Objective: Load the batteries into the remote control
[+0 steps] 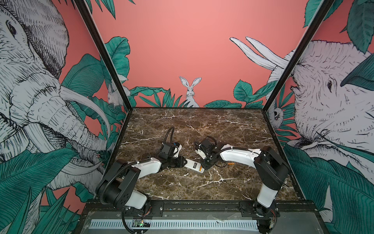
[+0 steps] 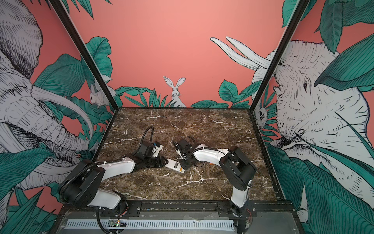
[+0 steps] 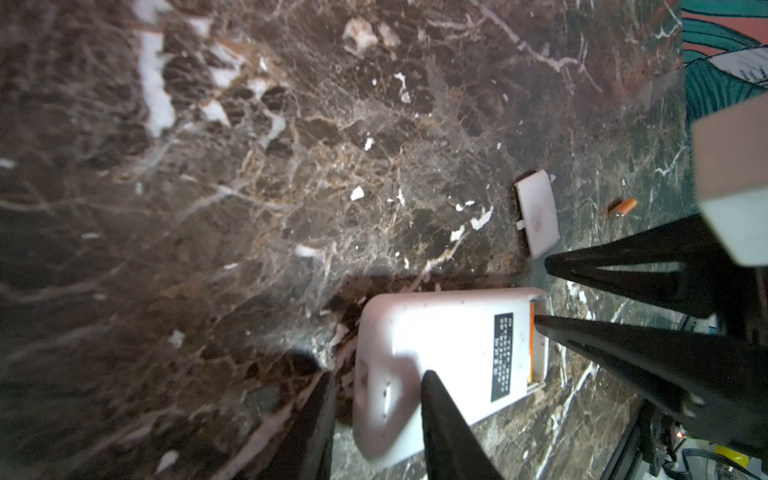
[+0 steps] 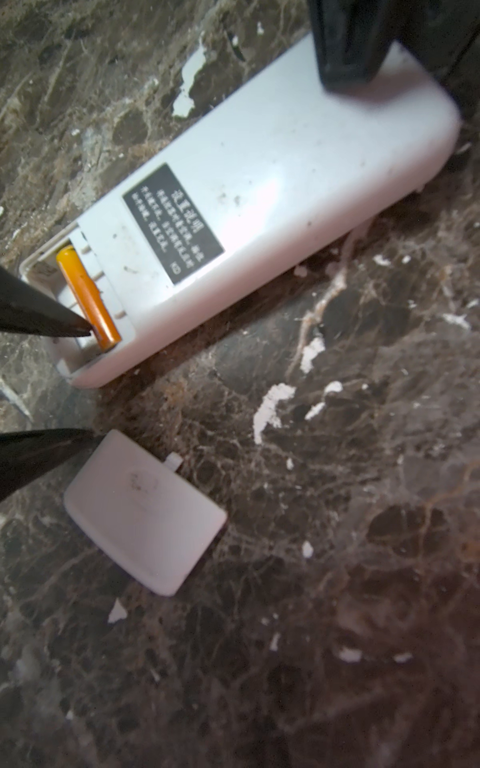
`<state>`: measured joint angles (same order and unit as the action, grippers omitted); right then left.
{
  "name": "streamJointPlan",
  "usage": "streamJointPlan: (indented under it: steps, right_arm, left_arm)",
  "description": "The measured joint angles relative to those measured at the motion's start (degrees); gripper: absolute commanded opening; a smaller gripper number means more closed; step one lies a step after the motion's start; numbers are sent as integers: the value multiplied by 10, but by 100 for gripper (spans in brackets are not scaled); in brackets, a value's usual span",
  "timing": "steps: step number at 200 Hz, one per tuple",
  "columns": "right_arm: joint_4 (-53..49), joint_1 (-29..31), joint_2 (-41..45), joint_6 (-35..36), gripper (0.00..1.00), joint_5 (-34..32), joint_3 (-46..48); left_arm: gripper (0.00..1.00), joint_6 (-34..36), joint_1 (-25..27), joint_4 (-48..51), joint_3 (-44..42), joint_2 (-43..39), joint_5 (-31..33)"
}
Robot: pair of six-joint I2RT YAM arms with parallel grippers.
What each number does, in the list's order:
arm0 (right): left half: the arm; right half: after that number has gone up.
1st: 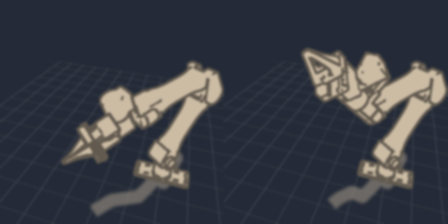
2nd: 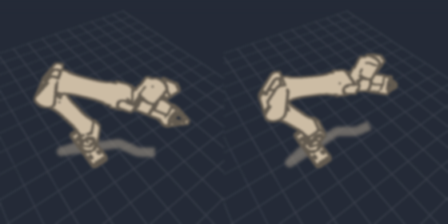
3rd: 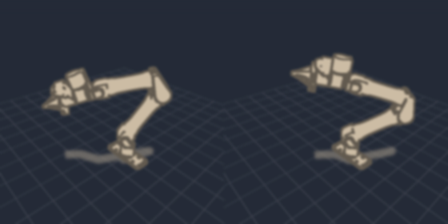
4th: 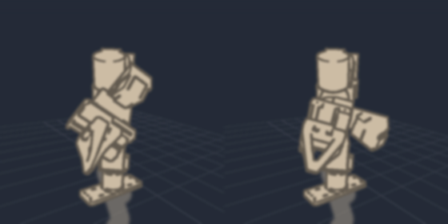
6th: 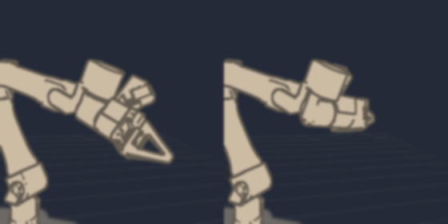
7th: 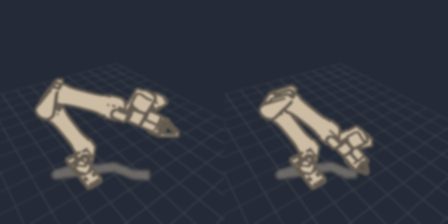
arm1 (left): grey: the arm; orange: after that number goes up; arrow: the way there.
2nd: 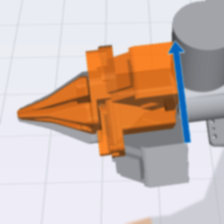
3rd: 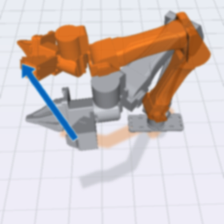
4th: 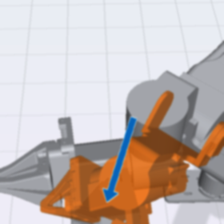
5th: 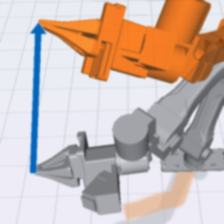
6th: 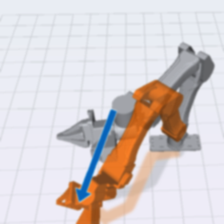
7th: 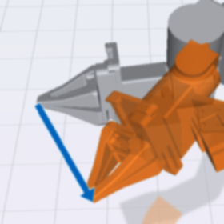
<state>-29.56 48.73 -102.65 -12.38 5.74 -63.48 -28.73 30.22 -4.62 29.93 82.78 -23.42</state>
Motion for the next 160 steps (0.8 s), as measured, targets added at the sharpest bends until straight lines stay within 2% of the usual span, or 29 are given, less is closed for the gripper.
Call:
streamJointPlan:
  steps: [51,160]
  right_arm:
    - [-6,6,17,0,46,-15,0]
    - [-82,-3,130,-8,64,-81,21]
  left_arm:
    - [34,-2,0,0,0,0,6]
    - [36,-2,0,-1,-10,-7,4]
